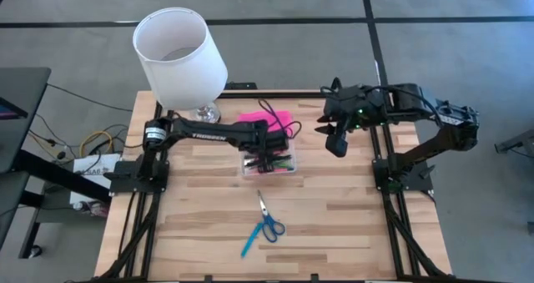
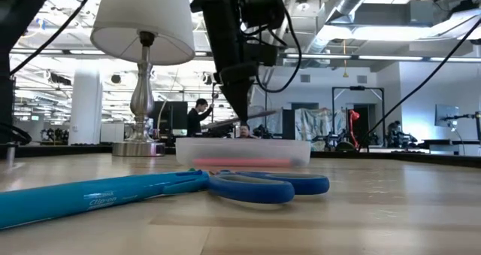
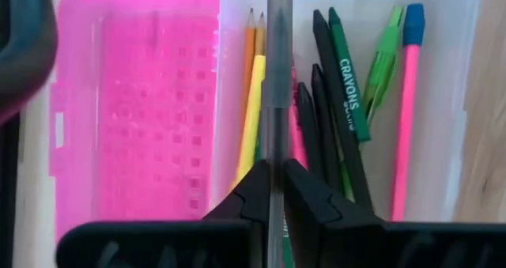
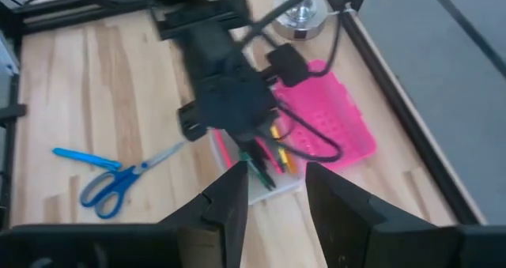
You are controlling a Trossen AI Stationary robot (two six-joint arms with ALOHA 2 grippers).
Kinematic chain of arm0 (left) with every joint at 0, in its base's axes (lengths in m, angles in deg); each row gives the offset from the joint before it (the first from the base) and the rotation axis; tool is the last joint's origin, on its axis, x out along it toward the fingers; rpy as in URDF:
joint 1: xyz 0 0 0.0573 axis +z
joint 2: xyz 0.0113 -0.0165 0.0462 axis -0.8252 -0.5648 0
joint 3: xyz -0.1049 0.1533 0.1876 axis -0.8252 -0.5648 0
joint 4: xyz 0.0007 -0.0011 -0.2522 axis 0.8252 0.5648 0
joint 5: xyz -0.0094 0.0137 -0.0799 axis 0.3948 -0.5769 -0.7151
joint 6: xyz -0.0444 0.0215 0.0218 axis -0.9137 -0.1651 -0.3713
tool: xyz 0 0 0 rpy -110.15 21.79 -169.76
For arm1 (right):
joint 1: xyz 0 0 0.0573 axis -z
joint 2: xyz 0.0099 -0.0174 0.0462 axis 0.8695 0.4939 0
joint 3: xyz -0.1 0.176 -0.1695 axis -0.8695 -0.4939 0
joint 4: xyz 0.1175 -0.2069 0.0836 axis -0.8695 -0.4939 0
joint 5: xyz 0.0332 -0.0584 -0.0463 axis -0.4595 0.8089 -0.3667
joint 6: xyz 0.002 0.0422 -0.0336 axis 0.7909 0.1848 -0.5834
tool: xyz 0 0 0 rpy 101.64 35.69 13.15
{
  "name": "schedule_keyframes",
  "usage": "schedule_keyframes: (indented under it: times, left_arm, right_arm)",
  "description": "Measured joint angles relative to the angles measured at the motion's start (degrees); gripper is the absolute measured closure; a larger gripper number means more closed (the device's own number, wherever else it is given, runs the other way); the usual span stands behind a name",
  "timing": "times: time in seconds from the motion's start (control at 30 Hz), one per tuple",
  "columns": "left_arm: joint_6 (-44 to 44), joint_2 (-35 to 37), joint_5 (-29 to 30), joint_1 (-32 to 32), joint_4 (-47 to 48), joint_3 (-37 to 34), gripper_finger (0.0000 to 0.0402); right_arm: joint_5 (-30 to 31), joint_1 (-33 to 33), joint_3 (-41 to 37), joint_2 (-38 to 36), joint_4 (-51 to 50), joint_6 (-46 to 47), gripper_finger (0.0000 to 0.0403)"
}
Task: Pick & place school supplies into a supply box
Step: Put the transparent black pen into the supply box, then put the scissors into the supply box
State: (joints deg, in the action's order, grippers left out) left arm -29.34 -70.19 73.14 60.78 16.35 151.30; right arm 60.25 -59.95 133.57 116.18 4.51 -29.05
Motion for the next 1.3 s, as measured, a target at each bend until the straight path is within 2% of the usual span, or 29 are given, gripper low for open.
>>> schedule_keyframes:
  times: [0.33,0.67,0.8,1.1,1.3]
  left_arm:
    - [4.82,0.0,-4.7,2.18,0.0,0.0,0.0367]
    - [3.9,0.0,-2.77,2.23,-0.07,0.0,0.0274]
    - [3.63,0.67,-3.84,2.23,2.38,-0.01,0.0244]
    - [3.88,9.51,-6.01,1.55,7.56,0.0,0.0235]
    - [4.69,17.13,-5.74,0.88,9.4,0.0,0.0234]
  right_arm:
    - [4.86,-5.7,0.0,0.02,0.0,5.5,0.0281]
    - [6.51,-8.81,0.0,0.63,0.1,9.66,0.0281]
    - [6.45,-10.35,0.04,2.51,0.18,10.73,0.0281]
    - [6.19,-14.84,-0.04,11.79,-0.24,9.61,0.0281]
    - [5.95,-16.89,-0.09,15.96,3.48,9.59,0.0281]
